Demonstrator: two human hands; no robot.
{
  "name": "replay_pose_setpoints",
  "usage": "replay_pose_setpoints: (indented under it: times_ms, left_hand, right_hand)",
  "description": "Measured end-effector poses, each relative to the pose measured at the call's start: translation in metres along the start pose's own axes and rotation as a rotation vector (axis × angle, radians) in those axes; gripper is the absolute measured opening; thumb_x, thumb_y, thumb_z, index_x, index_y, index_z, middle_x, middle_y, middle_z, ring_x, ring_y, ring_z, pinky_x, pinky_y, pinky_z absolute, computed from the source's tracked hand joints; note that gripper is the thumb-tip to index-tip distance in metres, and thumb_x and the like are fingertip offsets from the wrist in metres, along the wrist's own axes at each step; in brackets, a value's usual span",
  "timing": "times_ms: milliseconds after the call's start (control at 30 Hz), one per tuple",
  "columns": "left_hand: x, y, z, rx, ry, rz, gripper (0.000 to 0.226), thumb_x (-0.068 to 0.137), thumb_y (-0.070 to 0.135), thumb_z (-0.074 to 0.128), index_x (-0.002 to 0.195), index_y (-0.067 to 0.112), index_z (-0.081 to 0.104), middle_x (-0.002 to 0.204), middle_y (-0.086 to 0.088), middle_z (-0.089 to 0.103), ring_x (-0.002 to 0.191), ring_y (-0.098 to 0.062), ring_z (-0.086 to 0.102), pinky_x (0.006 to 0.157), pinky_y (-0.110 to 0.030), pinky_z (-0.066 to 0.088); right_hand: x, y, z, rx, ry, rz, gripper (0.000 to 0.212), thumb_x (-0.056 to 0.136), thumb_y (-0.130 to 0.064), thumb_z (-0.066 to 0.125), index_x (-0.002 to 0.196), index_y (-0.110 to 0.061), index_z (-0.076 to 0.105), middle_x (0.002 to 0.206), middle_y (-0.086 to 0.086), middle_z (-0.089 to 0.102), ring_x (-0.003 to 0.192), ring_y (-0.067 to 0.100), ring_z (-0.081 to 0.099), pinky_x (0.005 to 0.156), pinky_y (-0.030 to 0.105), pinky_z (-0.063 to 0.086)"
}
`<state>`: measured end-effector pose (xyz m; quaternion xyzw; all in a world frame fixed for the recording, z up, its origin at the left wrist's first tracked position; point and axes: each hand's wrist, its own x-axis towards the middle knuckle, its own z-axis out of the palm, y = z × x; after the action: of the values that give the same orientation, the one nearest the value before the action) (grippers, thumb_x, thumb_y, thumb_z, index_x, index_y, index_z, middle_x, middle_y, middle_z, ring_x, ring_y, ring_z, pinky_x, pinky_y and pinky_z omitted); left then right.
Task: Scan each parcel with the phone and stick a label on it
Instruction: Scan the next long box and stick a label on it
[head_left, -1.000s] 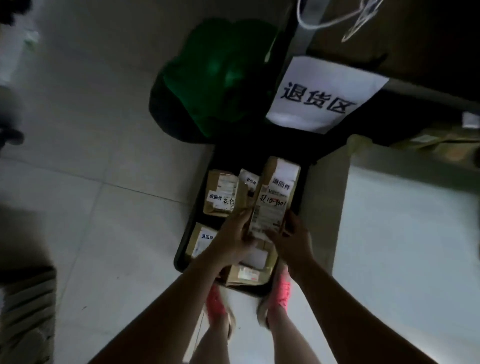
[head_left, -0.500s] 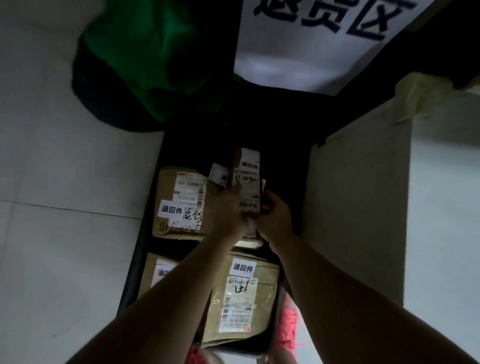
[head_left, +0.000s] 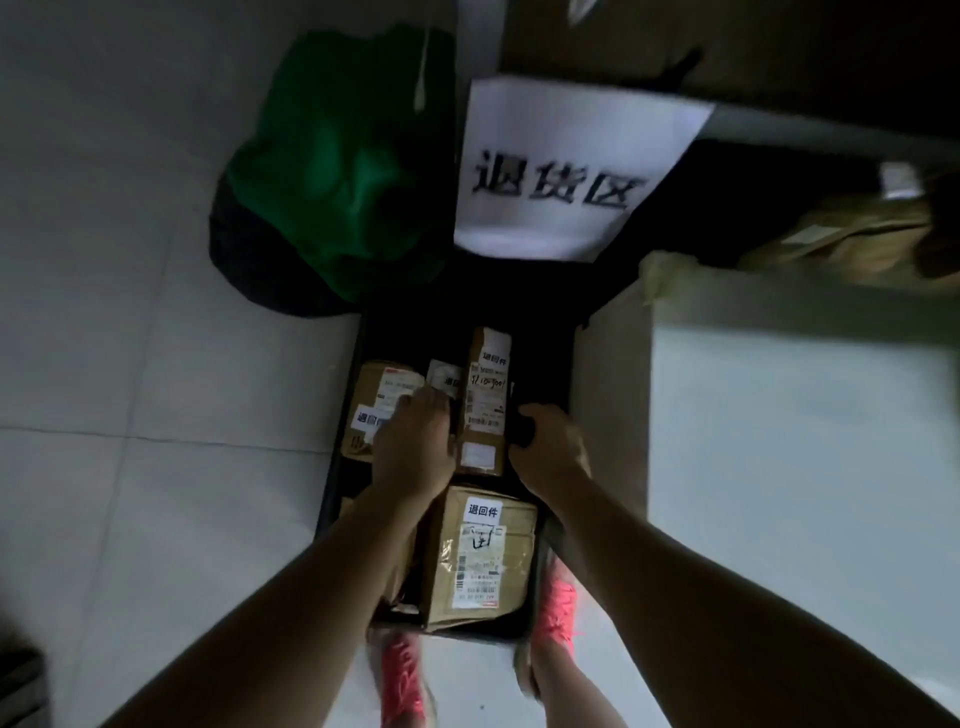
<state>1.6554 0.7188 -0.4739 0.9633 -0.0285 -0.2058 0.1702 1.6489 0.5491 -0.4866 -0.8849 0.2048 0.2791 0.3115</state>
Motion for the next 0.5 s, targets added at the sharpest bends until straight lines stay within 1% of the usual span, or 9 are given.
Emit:
replay_pose_setpoints:
  times_ms: [33,67,167,233,300,400,500]
  left_hand:
    - [-0.009,0.004,-0.031,0.079,0.011,0.037,0.045,0.089,0.02,0.067,0.132,0.015,0.053,0.127,-0.004,0.06,0.113,-0.019,0.059,0.087,-0.03,0.054]
    - [-0.019,0.008,-0.061,0.158,0.028,0.064,0.046,0.089,0.022,0.067,0.133,0.016,0.053,0.127,-0.003,0.06,0.112,-0.02,0.059,0.089,-0.033,0.054]
    - [-0.059,0.036,-0.161,0.339,0.11,0.11,0.044,0.087,0.03,0.066,0.128,0.015,0.058,0.118,-0.006,0.062,0.105,-0.024,0.06,0.083,-0.036,0.051]
    - [-0.083,0.06,-0.213,0.44,0.155,0.142,0.042,0.087,0.033,0.062,0.124,0.013,0.059,0.111,-0.008,0.062,0.102,-0.027,0.059,0.078,-0.037,0.049]
    - [-0.114,0.092,-0.259,0.452,0.166,0.171,0.041,0.088,0.035,0.061,0.122,0.013,0.058,0.109,-0.008,0.061,0.102,-0.028,0.058,0.077,-0.038,0.049]
    - [-0.156,0.142,-0.307,0.462,0.203,0.239,0.036,0.089,0.036,0.059,0.117,0.014,0.058,0.108,-0.007,0.06,0.103,-0.028,0.057,0.081,-0.04,0.052]
    - [-0.209,0.196,-0.335,0.485,0.26,0.306,0.03,0.091,0.037,0.057,0.111,0.016,0.06,0.109,-0.006,0.059,0.104,-0.027,0.057,0.079,-0.038,0.05]
  right_hand:
    - [-0.022,-0.013,-0.023,-0.059,0.001,-0.012,0.046,0.088,-0.018,0.068,0.132,-0.027,0.061,0.134,0.0,0.06,0.116,0.025,0.062,0.086,0.029,0.051]
    - [-0.042,-0.024,-0.043,-0.101,0.003,-0.027,0.049,0.087,-0.019,0.067,0.134,-0.029,0.059,0.136,-0.002,0.059,0.118,0.025,0.062,0.09,0.033,0.051]
    - [-0.121,-0.063,-0.118,-0.17,0.056,-0.09,0.046,0.086,-0.024,0.068,0.132,-0.027,0.06,0.133,0.0,0.061,0.116,0.027,0.064,0.091,0.037,0.055]
    - [-0.165,-0.084,-0.159,-0.217,0.098,-0.104,0.043,0.087,-0.027,0.067,0.129,-0.029,0.06,0.13,0.0,0.062,0.115,0.026,0.064,0.091,0.037,0.054]
    - [-0.213,-0.095,-0.198,-0.252,0.138,-0.1,0.038,0.087,-0.027,0.067,0.124,-0.031,0.061,0.125,0.0,0.063,0.113,0.024,0.065,0.089,0.035,0.054]
    - [-0.269,-0.096,-0.241,-0.316,0.214,-0.159,0.033,0.087,-0.025,0.067,0.119,-0.03,0.062,0.121,-0.002,0.063,0.113,0.023,0.064,0.088,0.035,0.054]
    - [-0.324,-0.077,-0.284,-0.348,0.241,-0.203,0.048,0.086,-0.026,0.071,0.132,-0.029,0.058,0.134,-0.002,0.057,0.125,0.023,0.056,0.098,0.036,0.052]
